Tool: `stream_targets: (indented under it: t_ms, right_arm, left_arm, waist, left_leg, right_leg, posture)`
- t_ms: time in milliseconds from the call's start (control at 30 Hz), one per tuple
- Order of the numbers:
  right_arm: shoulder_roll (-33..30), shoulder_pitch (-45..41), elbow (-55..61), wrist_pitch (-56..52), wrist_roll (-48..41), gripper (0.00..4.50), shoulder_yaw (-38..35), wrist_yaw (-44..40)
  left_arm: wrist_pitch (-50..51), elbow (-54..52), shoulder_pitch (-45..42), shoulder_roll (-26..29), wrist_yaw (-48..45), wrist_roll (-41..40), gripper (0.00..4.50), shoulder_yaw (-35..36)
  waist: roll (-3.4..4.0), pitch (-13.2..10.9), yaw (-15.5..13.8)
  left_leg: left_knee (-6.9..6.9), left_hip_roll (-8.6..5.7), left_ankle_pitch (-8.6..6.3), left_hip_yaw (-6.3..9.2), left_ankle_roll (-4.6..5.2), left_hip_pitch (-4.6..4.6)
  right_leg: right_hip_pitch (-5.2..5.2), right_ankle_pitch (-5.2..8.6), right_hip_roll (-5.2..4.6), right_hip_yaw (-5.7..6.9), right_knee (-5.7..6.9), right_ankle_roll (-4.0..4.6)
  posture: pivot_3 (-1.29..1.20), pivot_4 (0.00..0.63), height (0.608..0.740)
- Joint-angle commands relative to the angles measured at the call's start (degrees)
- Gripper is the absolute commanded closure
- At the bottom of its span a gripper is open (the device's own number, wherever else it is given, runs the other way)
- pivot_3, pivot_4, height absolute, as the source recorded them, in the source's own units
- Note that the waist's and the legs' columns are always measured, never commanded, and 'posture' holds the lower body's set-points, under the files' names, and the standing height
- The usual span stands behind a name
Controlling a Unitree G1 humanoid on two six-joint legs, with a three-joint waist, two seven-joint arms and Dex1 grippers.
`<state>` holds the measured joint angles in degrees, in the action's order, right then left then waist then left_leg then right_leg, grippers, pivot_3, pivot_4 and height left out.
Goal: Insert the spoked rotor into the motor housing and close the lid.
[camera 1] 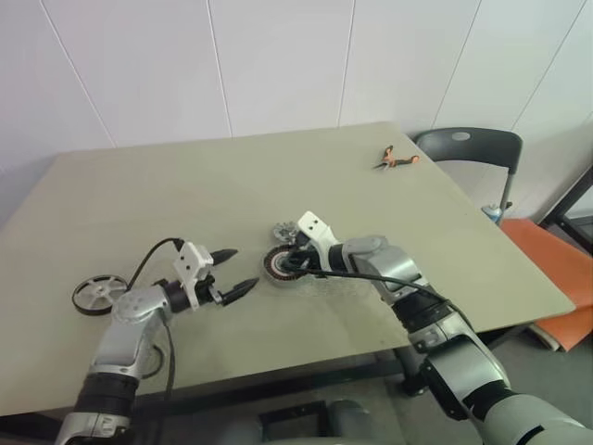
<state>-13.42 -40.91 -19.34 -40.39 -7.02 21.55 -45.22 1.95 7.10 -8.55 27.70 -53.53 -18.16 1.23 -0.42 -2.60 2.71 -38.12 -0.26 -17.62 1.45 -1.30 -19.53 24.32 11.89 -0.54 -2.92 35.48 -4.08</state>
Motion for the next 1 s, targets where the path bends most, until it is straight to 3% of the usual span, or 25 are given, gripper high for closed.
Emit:
stream_targets:
  t_ms: [33, 733, 933, 1000]
  right_arm:
    - [-0.23, -0.30, -1.59, 1.56, 2.00, 3.76, 0.75, 0.18]
    - [-0.51, 0.36, -3.09, 3.05, 3.47, 3.76, 0.39, -0.66]
    - [1.00, 0.72, -3.92, 0.95, -0.42, 1.79, -3.15, -1.83]
    - [1.85, 0.03, -4.50, -0.17, -2.98, 1.79, -6.20, -2.17]
  left_arm:
    - [0.02, -2.77, -0.60, 0.94, 0.11, -0.63, 0.00, 1.10]
    - [3.90, -7.12, -0.77, 0.84, 1.20, -0.82, 0.00, 0.55]
    - [4.26, -7.34, -0.74, 0.66, 1.52, -0.89, 0.00, 0.65]
    - [4.11, -6.88, -0.65, 0.45, 1.52, -0.99, 0.00, 0.75]
  waist:
    - [0.00, 0.00, -0.01]
    - [-0.02, 0.01, -0.02]
    - [-0.02, 0.02, -0.03]
    - [-0.02, 0.02, -0.11]
  left_leg:
    - [0.00, 0.00, 0.00, 0.00, 0.00, 0.02]
    - [0.00, 0.00, 0.00, 0.01, 0.00, 0.09]
    - [0.00, 0.00, 0.00, 0.01, 0.00, 0.13]
    - [-0.01, 0.00, 0.00, 0.01, 0.00, 0.14]
  right_leg:
    - [-0.02, 0.00, 0.00, 0.00, 0.01, 0.00]
    - [-0.12, 0.09, 0.00, 0.00, 0.00, 0.13]
    - [-0.15, 0.09, 0.00, 0.00, 0.01, 0.13]
    - [-0.17, 0.09, 0.00, 0.00, 0.01, 0.13]
  posture:
    - [0.00, 0.000, 0.740]
    - [0.00, 0.000, 0.740]
    - [0.00, 0.000, 0.740]
    - [0.00, 0.000, 0.740]
